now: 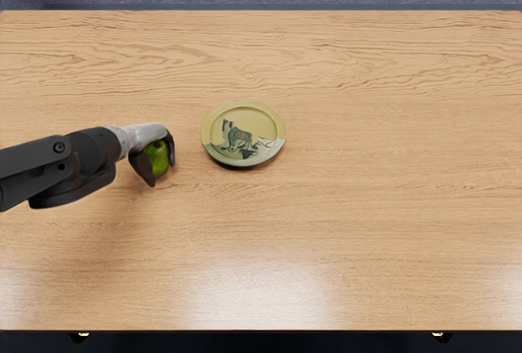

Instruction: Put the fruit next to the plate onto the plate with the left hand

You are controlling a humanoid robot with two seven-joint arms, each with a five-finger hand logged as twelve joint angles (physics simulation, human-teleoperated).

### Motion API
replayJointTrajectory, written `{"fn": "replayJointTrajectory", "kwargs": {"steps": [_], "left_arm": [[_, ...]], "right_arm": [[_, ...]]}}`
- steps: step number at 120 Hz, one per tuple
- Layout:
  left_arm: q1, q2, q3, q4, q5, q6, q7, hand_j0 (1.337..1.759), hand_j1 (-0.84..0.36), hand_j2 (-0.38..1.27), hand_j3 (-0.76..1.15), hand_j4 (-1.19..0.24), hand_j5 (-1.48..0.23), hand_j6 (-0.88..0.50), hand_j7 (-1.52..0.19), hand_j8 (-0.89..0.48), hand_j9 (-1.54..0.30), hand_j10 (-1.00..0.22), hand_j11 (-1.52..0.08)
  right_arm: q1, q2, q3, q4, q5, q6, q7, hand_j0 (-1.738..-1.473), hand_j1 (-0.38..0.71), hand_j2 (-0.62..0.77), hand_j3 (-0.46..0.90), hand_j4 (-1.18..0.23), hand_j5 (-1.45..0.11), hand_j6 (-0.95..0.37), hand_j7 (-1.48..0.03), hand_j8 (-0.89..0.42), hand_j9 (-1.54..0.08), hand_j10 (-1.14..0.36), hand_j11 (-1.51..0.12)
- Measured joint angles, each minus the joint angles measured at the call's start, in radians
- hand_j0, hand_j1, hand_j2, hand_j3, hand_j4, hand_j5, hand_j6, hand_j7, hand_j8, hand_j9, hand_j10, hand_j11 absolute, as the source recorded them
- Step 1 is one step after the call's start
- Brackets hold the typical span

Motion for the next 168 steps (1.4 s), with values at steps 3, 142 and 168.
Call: {"fn": "replayJointTrajectory", "kwargs": {"steps": [3, 142, 168], "left_arm": [[-0.004, 0.001, -0.002, 0.0, -0.004, -0.004, 0.0, 1.647, -0.27, 0.23, 0.0, -0.72, -1.02, -0.29, -1.03, -0.18, -1.01, -0.4, -1.01], [-0.177, -0.414, -0.088, 0.431, -0.081, -0.058, 0.001, 1.648, -0.28, 0.22, 0.0, -0.68, -1.14, -0.23, -1.11, -0.16, -1.07, -0.39, -1.01], [-0.175, -0.458, -0.081, 0.462, -0.077, -0.058, 0.001, 1.647, -0.29, 0.24, 0.0, -0.68, -1.1, -0.25, -1.08, -0.16, -1.06, -0.39, -1.0]], "right_arm": [[0.0, 0.0, 0.0, 0.0, 0.0, 0.0, 0.0, -1.658, -0.35, 0.0, 0.0, 0.0, 0.0, 0.0, 0.0, 0.0, 0.0, 0.0, 0.0], [-0.005, 0.0, 0.0, 0.0, 0.0, 0.0, 0.0, -1.658, -0.35, 0.0, 0.0, 0.0, 0.0, 0.0, 0.0, 0.0, 0.0, 0.0, 0.0], [-0.005, 0.0, 0.0, 0.0, 0.0, 0.0, 0.0, -1.658, -0.35, 0.0, 0.0, 0.0, 0.0, 0.0, 0.0, 0.0, 0.0, 0.0, 0.0]]}}
